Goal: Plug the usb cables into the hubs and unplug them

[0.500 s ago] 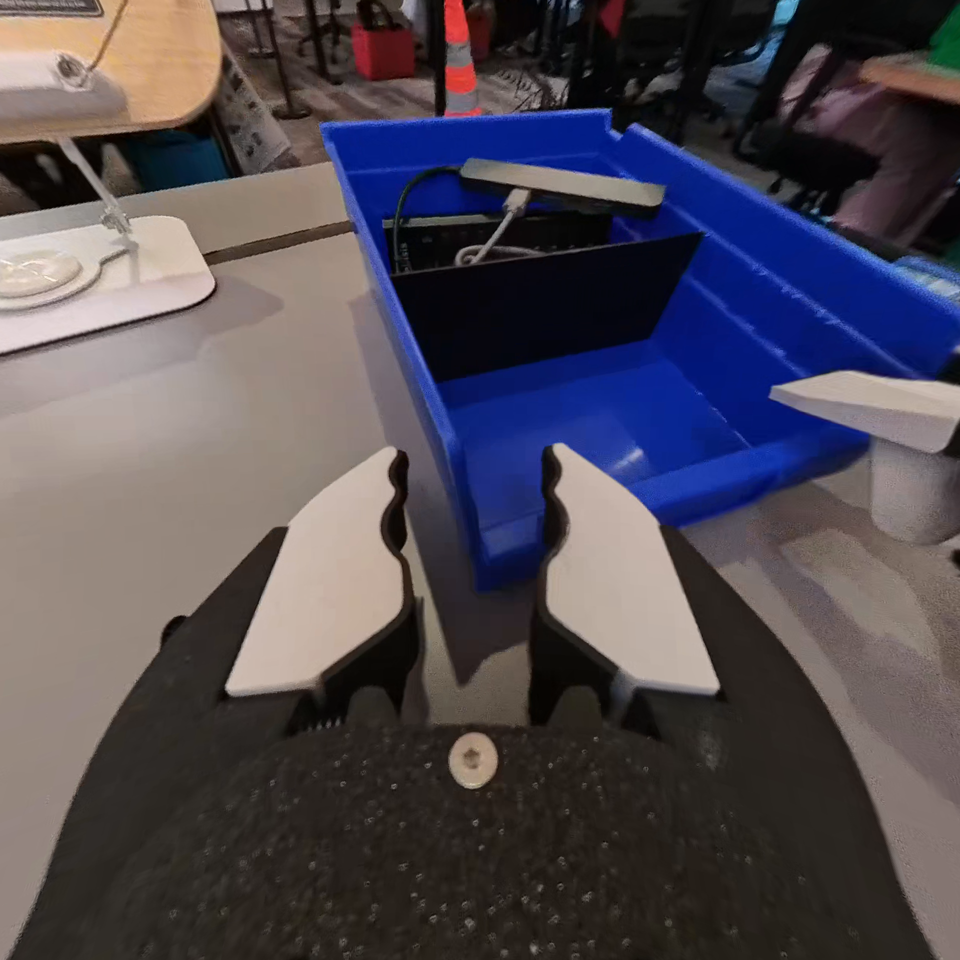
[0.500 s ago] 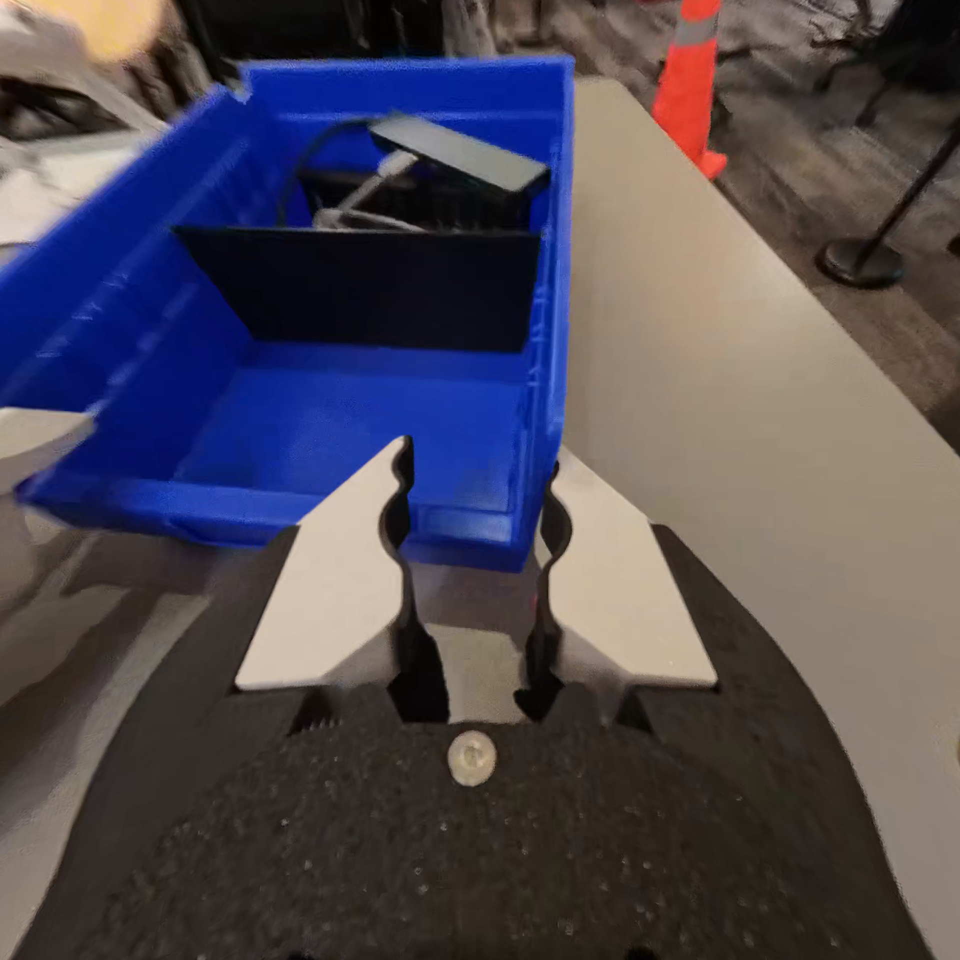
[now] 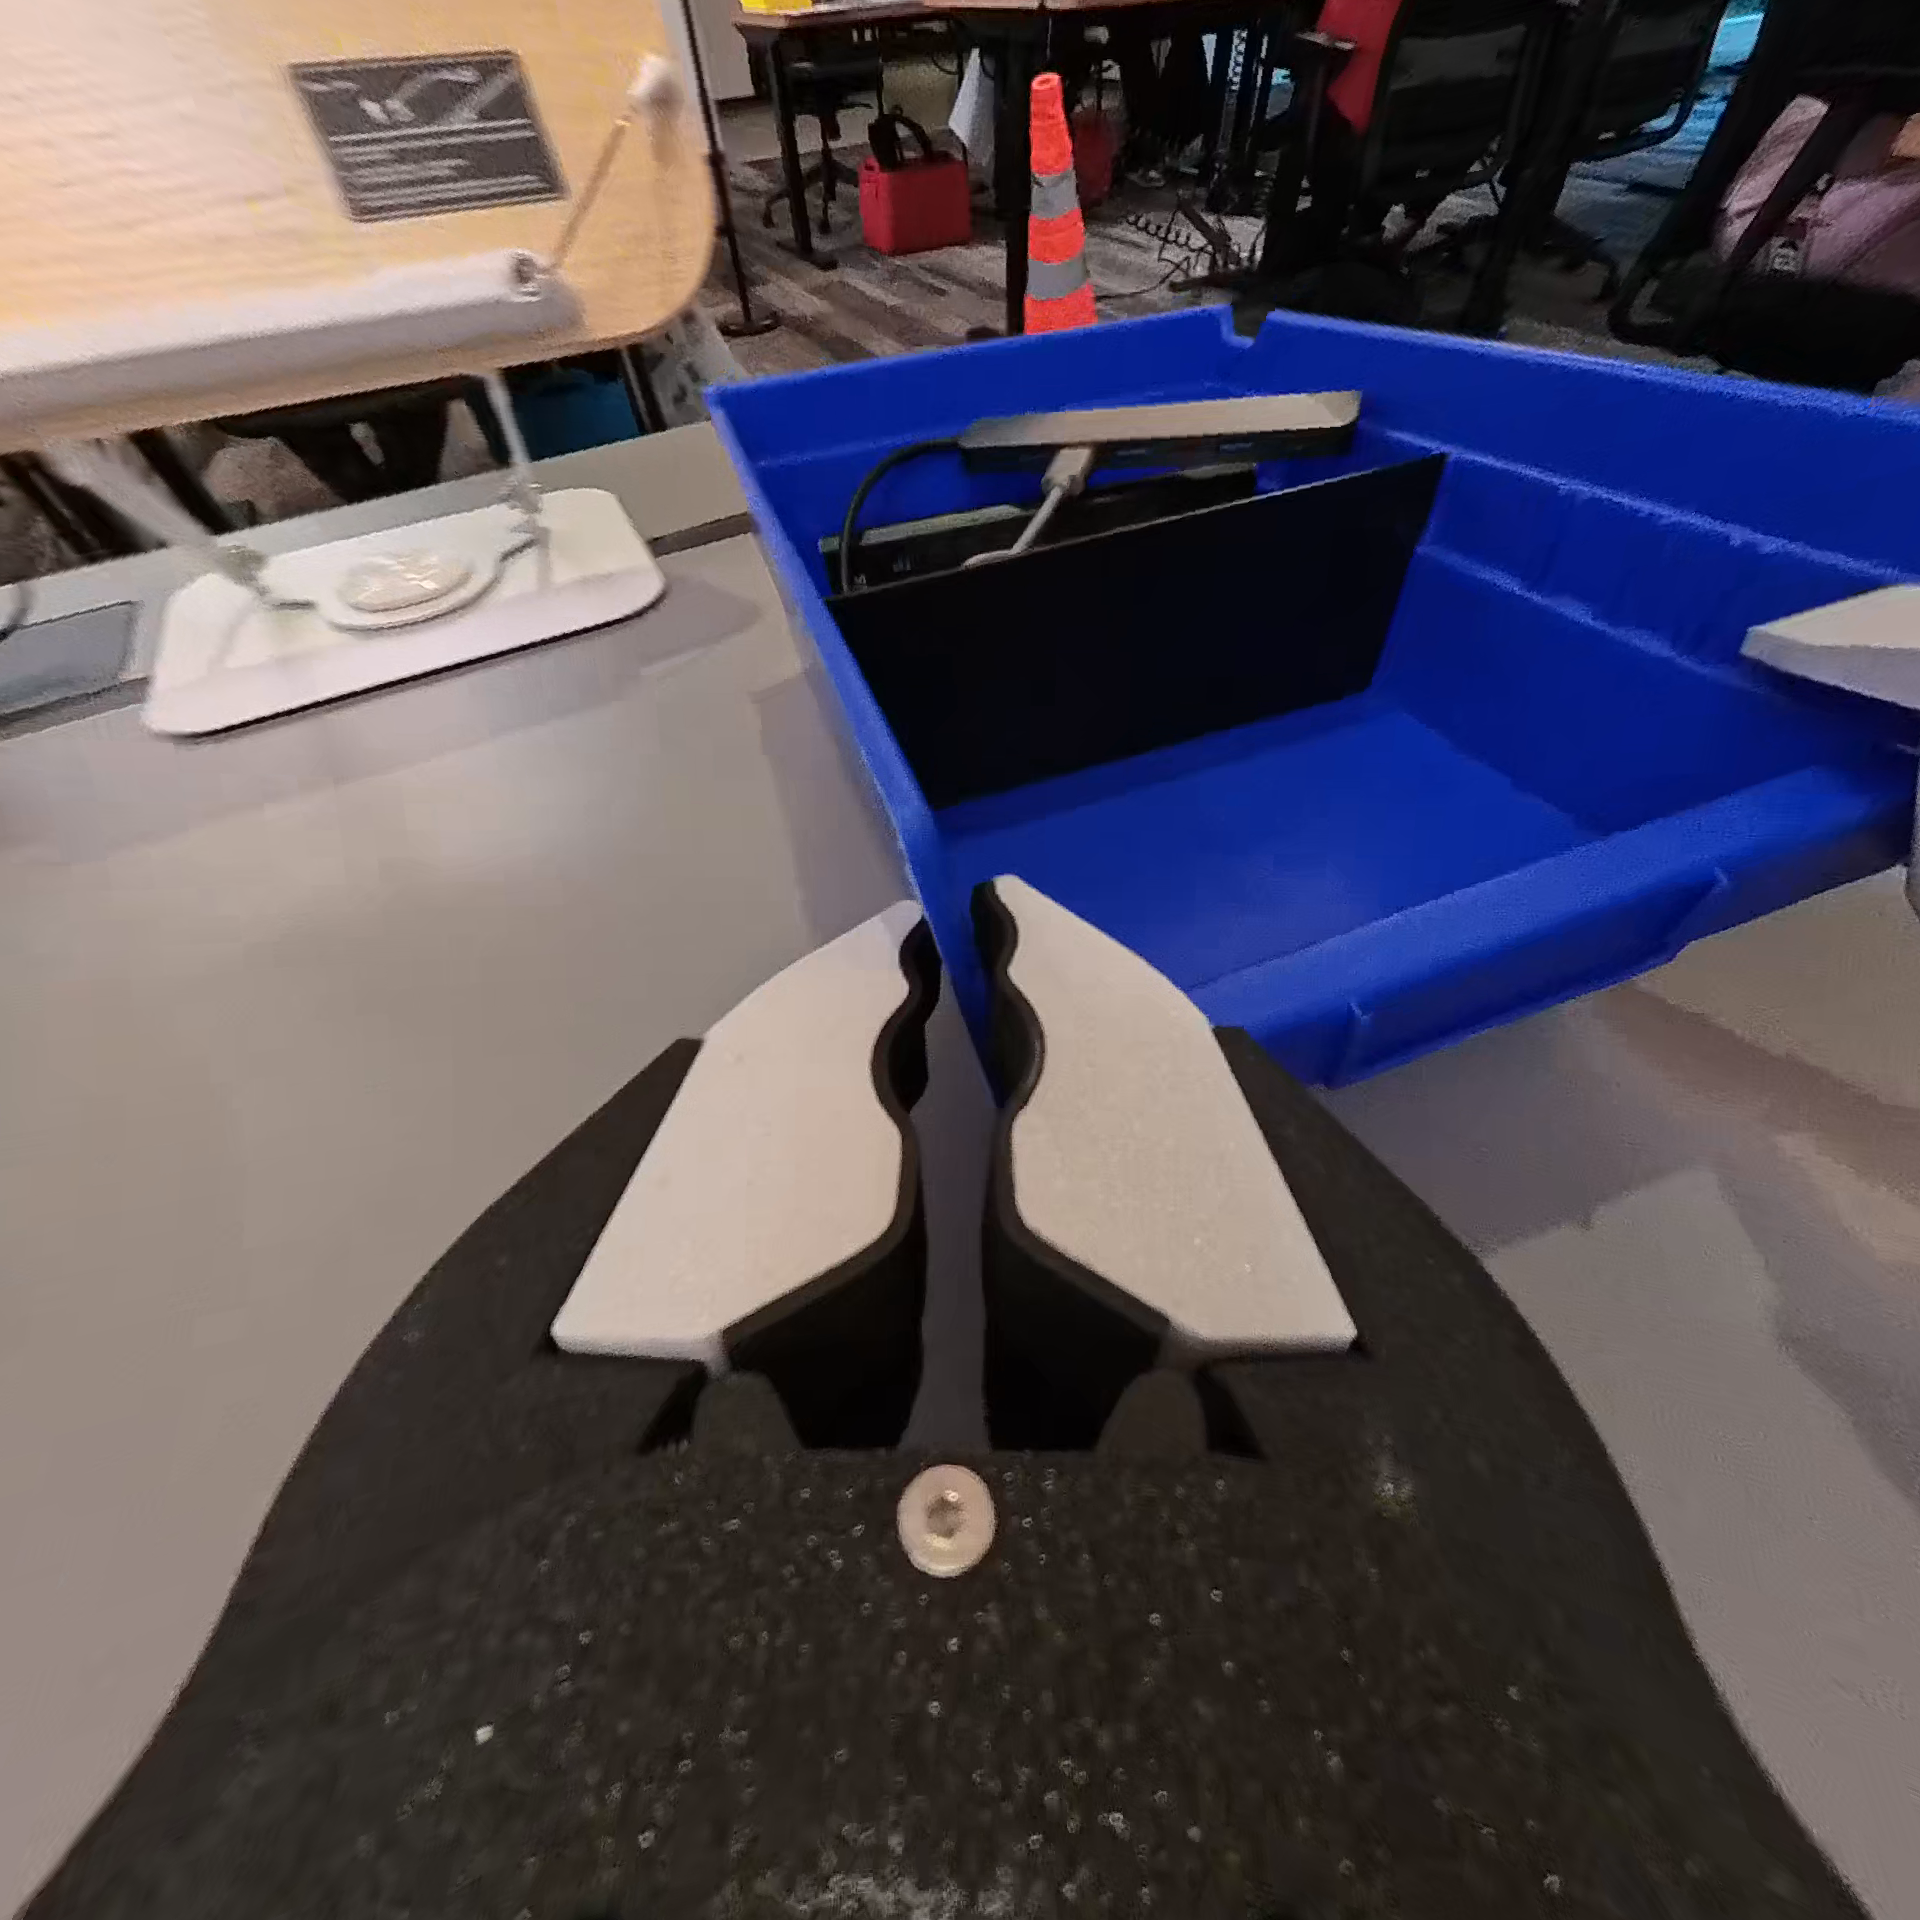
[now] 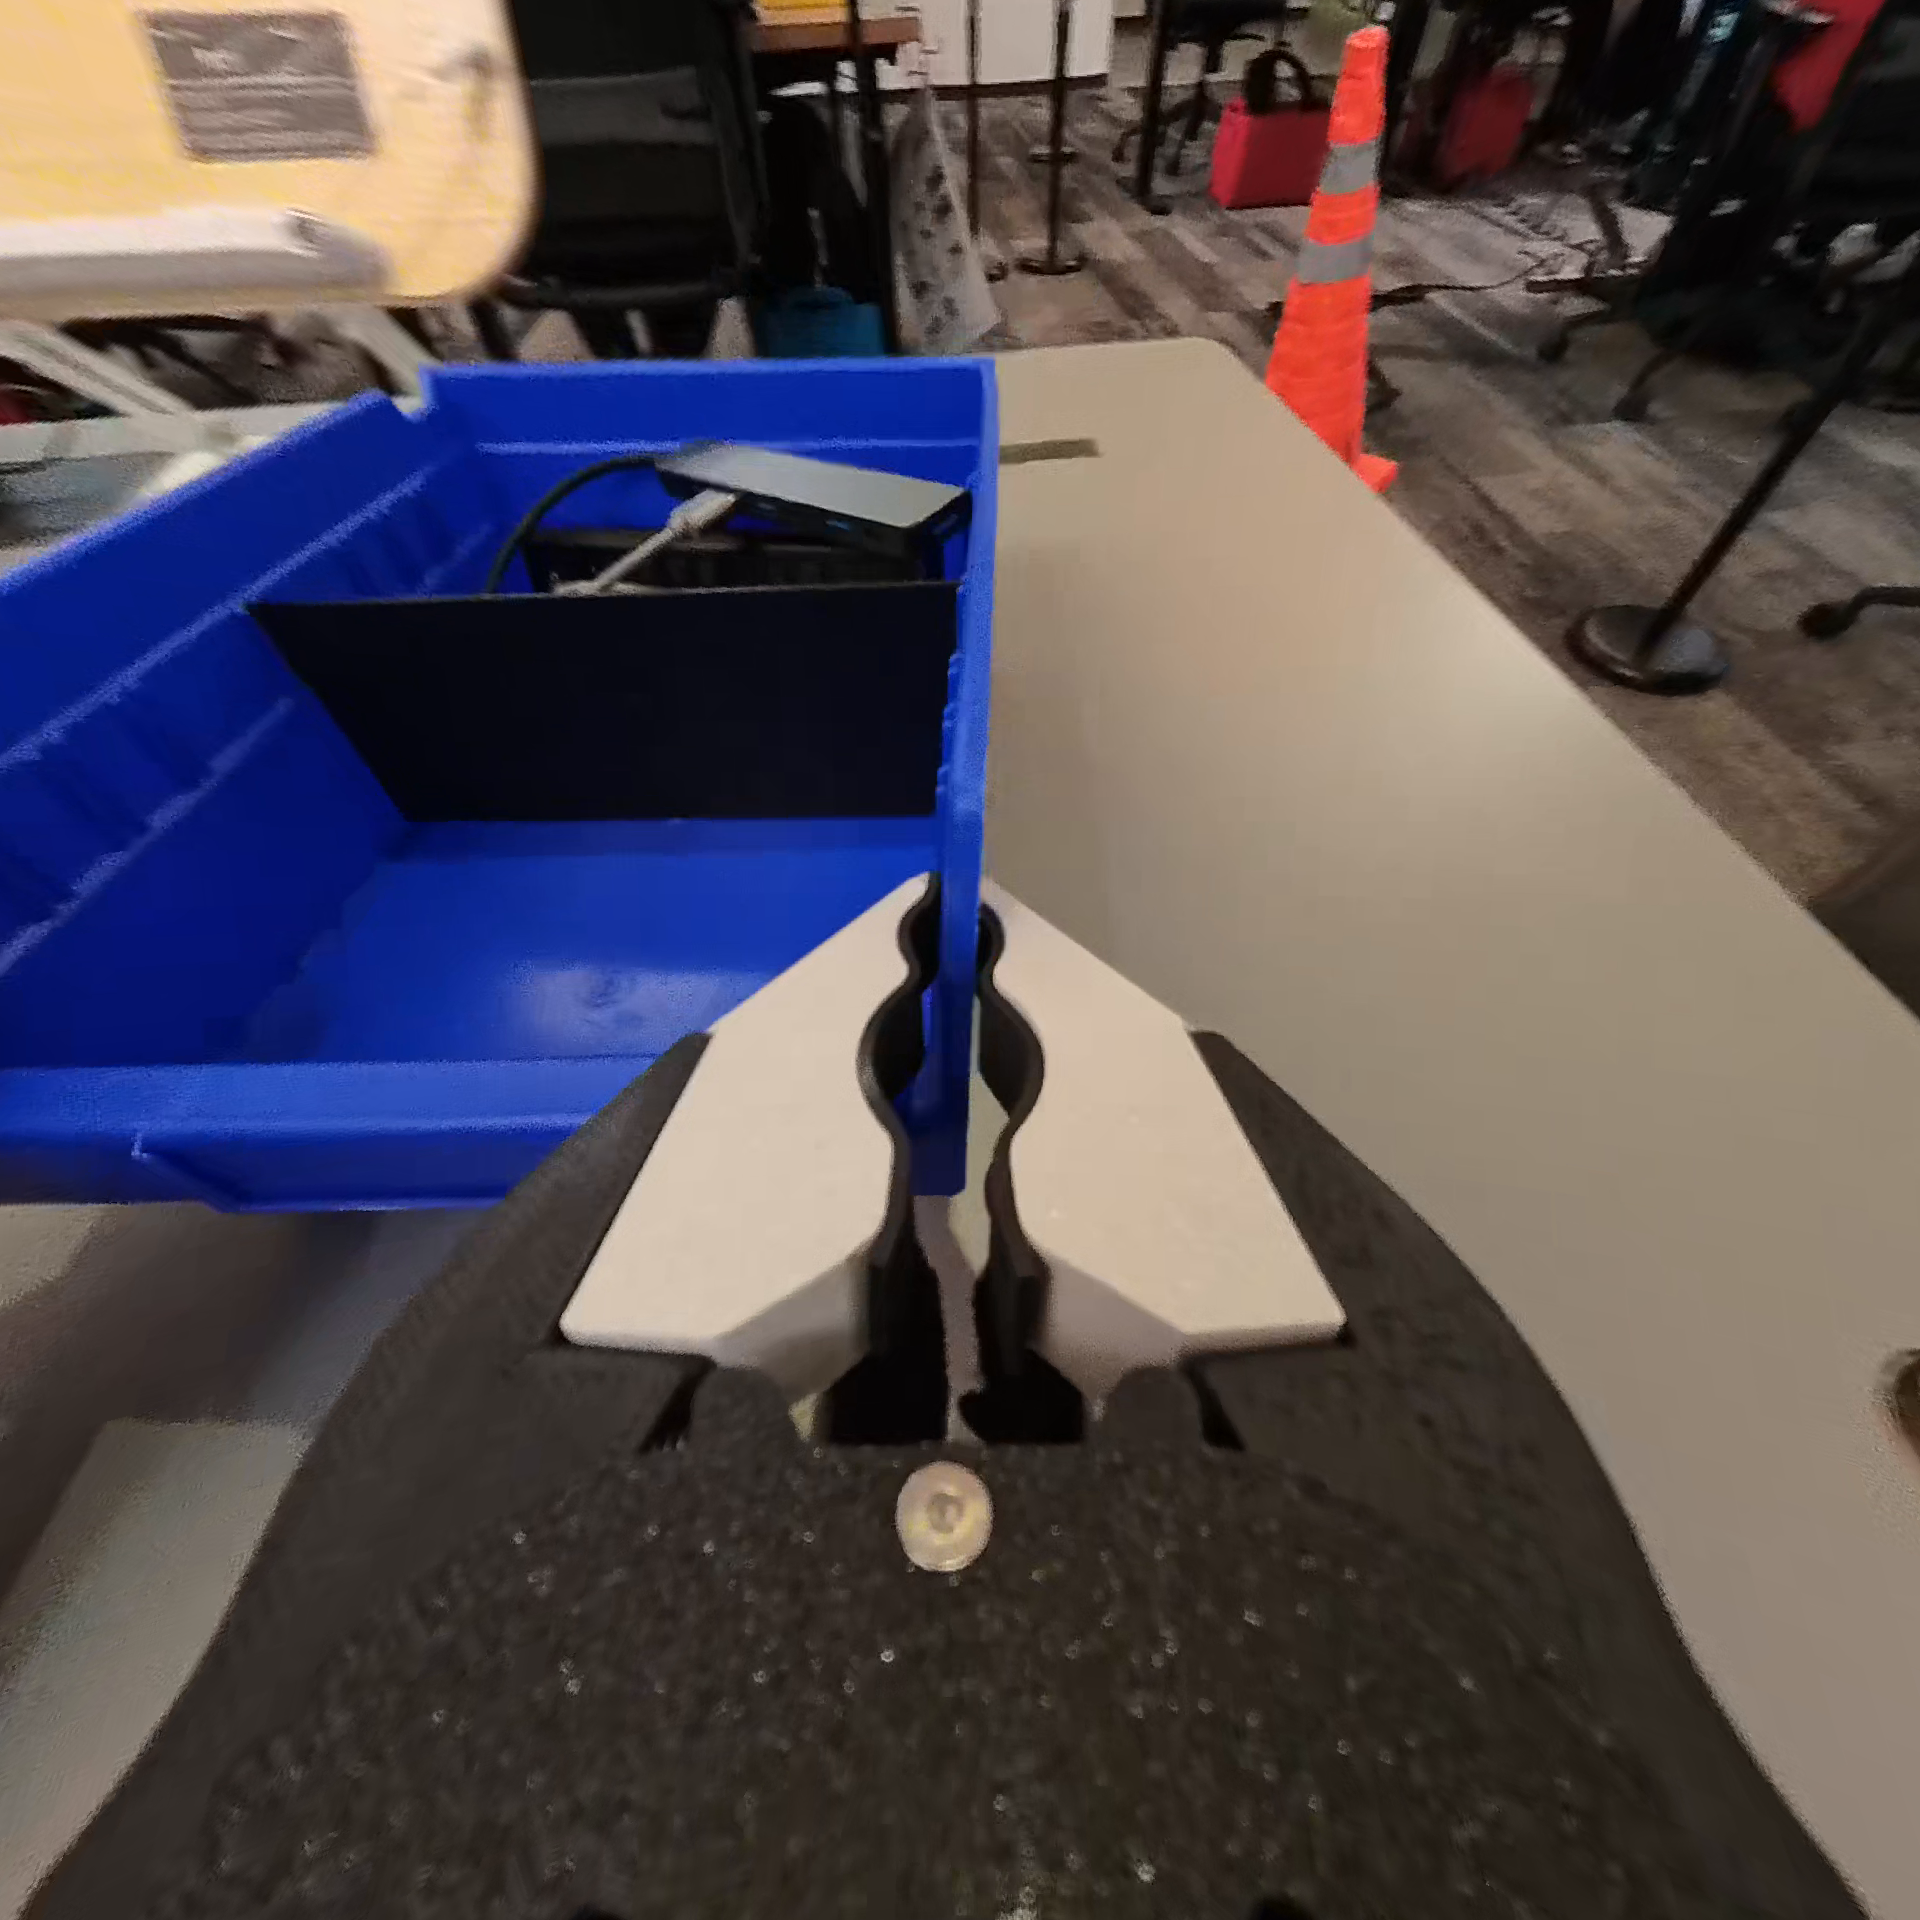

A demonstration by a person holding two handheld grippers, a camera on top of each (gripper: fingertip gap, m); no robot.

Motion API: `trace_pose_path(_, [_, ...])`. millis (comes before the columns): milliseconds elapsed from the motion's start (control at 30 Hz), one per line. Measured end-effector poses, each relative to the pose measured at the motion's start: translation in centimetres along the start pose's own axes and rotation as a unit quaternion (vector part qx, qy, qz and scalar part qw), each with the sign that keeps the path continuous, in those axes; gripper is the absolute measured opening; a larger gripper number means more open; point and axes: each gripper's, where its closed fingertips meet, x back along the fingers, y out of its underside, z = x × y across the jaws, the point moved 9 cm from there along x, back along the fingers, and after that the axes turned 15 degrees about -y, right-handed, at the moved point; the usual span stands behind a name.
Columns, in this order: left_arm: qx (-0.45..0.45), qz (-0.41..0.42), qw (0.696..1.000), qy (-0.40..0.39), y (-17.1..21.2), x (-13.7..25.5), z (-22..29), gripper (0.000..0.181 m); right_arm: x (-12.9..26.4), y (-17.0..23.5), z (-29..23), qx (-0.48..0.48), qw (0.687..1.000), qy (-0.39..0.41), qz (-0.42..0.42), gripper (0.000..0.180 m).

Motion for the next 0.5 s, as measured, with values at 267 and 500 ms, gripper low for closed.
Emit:
trace_pose_path(267, [0.013, -0.008, 0.993, -0.118, 2.1, 4.6, -10.5, 0.005, -3.4, 0.1, -11.2, 0.044, 0.994, -0.105, -0.003, 0.001])
trace_pose_path(500, [0.083, -0.082, 0.981, -0.154, 4.6, 3.1, -16.0, 0.004, -7.4, 2.2, -16.0, 0.086, 0.98, -0.171, -0.056, 0.005])
